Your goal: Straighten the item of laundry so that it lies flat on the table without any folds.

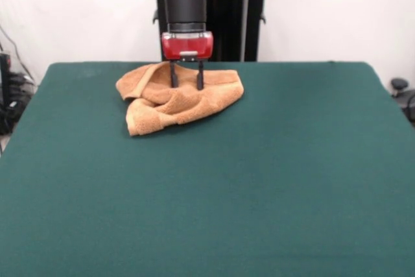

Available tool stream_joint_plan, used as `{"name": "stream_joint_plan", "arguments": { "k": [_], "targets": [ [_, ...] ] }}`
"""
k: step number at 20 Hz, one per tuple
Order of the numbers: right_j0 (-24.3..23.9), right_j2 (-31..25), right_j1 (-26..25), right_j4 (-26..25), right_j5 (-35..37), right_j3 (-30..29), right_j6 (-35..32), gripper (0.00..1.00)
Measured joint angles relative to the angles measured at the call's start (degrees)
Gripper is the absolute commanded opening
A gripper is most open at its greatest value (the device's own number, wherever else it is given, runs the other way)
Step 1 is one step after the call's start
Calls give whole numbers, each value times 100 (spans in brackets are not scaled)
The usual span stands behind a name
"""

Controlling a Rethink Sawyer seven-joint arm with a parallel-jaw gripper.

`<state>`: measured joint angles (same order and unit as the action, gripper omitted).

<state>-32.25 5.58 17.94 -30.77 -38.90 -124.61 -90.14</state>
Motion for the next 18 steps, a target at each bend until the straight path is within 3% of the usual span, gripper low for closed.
{"name": "stream_joint_plan", "arguments": {
  "k": [11,18],
  "targets": [
    [859,100,244,1533,401,-250,-1,100],
    [1112,46,313,2304,458,-417,-5,100]
  ]
}}
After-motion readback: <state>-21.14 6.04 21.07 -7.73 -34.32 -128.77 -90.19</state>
